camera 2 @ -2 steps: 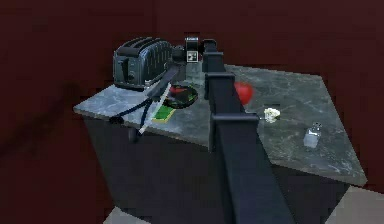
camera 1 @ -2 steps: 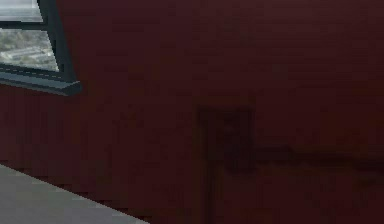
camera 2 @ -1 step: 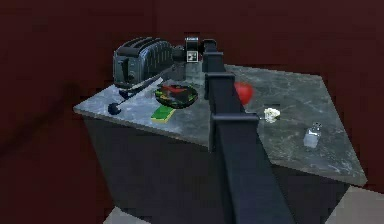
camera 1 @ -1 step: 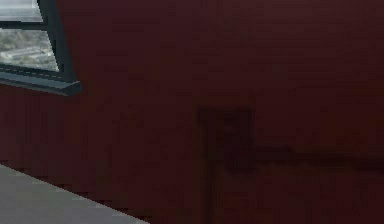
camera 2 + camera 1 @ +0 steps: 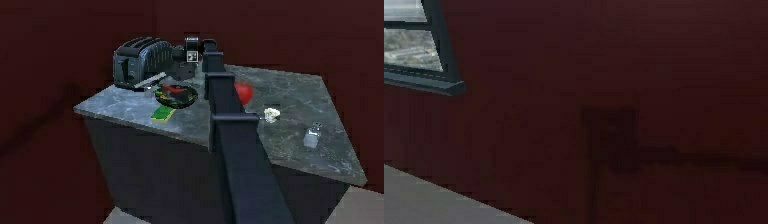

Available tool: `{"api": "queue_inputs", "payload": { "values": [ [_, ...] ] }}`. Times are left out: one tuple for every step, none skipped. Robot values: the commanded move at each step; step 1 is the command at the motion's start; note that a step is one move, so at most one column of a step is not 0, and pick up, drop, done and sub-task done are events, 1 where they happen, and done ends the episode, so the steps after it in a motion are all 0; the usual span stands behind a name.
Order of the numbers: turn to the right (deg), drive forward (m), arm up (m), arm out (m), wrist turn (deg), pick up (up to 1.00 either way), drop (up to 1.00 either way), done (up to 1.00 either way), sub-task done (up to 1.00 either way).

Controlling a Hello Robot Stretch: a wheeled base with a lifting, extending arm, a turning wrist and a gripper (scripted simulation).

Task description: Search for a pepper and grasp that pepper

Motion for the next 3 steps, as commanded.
{"api": "queue_inputs", "payload": {
  "values": [
    [0.0, 0.0, 0.0, 0.0, 39.0, 0.0, 0.0, 0.0, 0.0],
    [0.0, 0.0, -0.1, 0.0, 0.0, 0.0, 0.0, 0.0, 0.0],
    [0.0, 0.0, 0.0, 0.0, 0.0, 1.0, 0.0, 0.0, 0.0]
  ]
}}
